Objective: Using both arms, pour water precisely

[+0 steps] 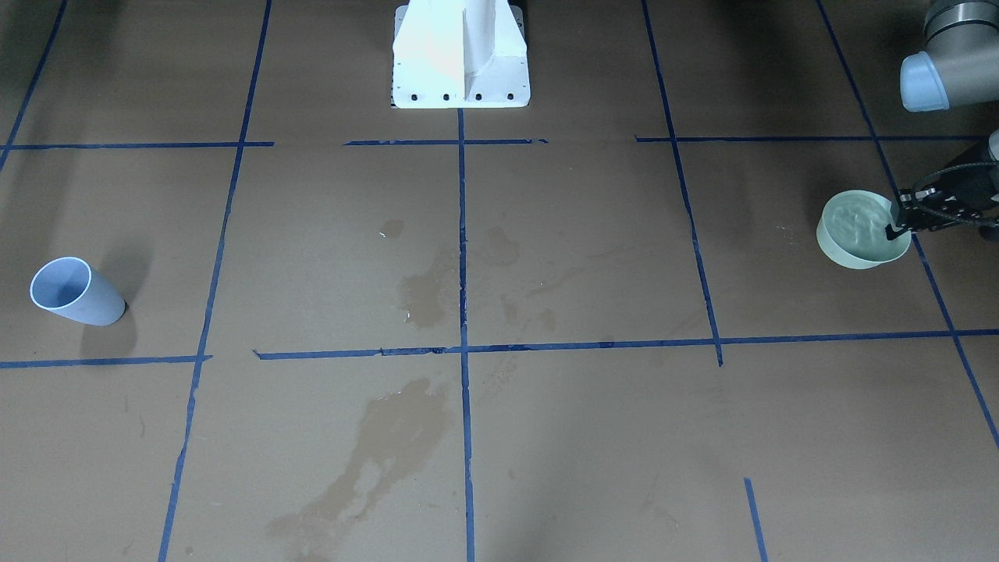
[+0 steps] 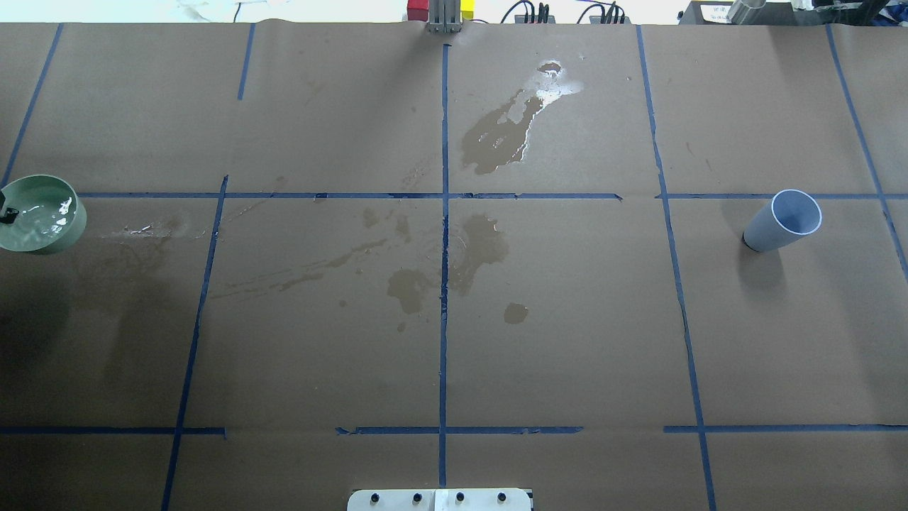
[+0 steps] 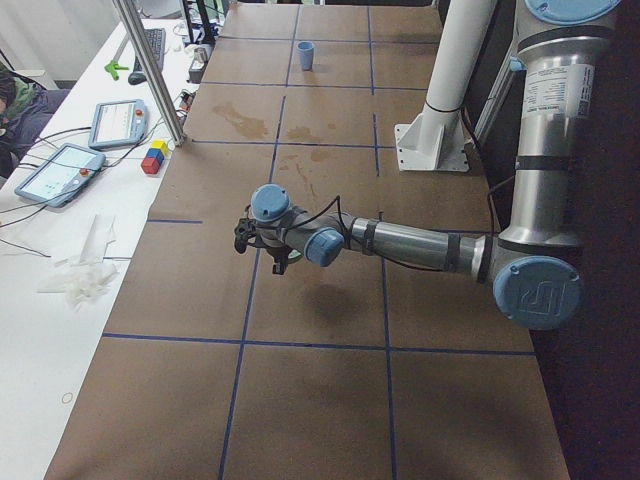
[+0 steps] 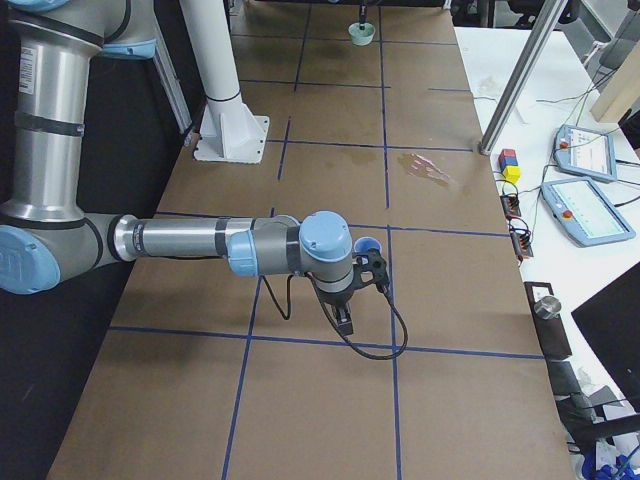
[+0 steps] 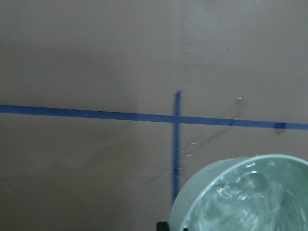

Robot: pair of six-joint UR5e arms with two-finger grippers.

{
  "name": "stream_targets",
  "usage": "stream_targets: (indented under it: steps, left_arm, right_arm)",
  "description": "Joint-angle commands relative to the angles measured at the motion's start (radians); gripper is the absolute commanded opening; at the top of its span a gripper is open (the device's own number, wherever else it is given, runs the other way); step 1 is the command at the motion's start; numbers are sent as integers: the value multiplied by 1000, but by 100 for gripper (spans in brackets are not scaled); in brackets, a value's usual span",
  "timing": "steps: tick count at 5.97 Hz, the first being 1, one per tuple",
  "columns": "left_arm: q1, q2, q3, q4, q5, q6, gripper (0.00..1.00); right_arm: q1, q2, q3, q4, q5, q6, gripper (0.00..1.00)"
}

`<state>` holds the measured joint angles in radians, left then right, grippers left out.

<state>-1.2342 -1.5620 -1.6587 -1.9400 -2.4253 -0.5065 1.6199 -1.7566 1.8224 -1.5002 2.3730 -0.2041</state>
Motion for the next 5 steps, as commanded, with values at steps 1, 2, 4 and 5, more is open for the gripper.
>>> stream_targets:
  steps: [1,2,4,5]
  left_arm:
    - [2,2,43,-4,5,0,0]
    - [5,-1,57,-29,8,-39,0]
    - [57,-7,179,-269,11,-175,0]
    - [97,-7,198,-325,61,-225,0]
  right_arm:
    - [0,0,0,0,-3,0,100]
    - [0,0,0,0,-3,0,100]
    - [0,0,0,0,-3,-1,100]
    - [-2,0,0,0,-3,-1,100]
